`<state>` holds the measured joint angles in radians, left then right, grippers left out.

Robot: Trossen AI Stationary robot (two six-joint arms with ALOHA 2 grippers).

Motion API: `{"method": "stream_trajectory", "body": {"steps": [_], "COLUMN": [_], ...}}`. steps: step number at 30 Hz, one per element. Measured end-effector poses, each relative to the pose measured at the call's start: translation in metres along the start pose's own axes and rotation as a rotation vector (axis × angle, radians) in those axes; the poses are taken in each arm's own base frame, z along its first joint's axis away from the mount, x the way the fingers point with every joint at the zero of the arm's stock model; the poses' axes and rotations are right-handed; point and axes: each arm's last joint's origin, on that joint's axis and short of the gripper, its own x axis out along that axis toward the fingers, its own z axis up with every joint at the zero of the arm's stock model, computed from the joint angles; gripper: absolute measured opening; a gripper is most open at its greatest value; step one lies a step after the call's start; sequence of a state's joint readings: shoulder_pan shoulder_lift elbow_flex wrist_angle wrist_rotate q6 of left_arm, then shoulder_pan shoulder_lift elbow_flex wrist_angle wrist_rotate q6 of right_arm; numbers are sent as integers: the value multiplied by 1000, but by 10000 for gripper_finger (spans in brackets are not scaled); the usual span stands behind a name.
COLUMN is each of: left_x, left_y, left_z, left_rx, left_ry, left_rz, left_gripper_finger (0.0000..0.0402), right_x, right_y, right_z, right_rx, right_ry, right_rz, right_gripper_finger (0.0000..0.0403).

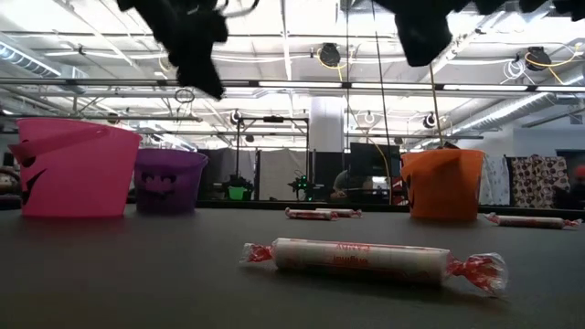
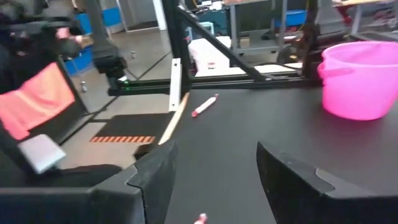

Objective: Sort candy by brand, put in halloween buckets
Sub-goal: Put the red candy into the pink bucket

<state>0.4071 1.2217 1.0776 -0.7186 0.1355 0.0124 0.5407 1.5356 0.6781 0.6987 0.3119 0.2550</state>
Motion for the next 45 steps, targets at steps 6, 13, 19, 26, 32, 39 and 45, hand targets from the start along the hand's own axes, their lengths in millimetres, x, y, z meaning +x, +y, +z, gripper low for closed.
{"method": "stream_trajectory", "body": {"steps": [6, 13, 19, 26, 32, 39, 45], "left_x": [14, 36, 75, 126, 162, 184, 191], "left_y": [-94, -199, -264, -298, -307, -301, -302], "left_z": [5, -15, -51, -89, -103, -111, -118], "left_rx": [236, 432, 520, 689, 664, 666, 647], "left_ry": [-127, -253, -286, -286, -349, -312, -268], "left_rz": [-201, -361, -403, -422, -437, -408, -449], "left_gripper_finger": [157, 157, 157, 157, 157, 157, 157], "right_x": [-6, -13, -18, -19, -18, -18, -18], "right_y": [17, 35, 46, 46, 45, 45, 45], "right_z": [-4, -10, -13, -13, -13, -14, -14], "right_rx": [39, 59, 72, 72, 61, 54, 48], "right_ry": [13, 31, 48, 40, 39, 42, 50], "right_rz": [56, 120, 154, 129, 126, 126, 123], "right_gripper_finger": [212, 212, 212, 212, 212, 212, 212]}}
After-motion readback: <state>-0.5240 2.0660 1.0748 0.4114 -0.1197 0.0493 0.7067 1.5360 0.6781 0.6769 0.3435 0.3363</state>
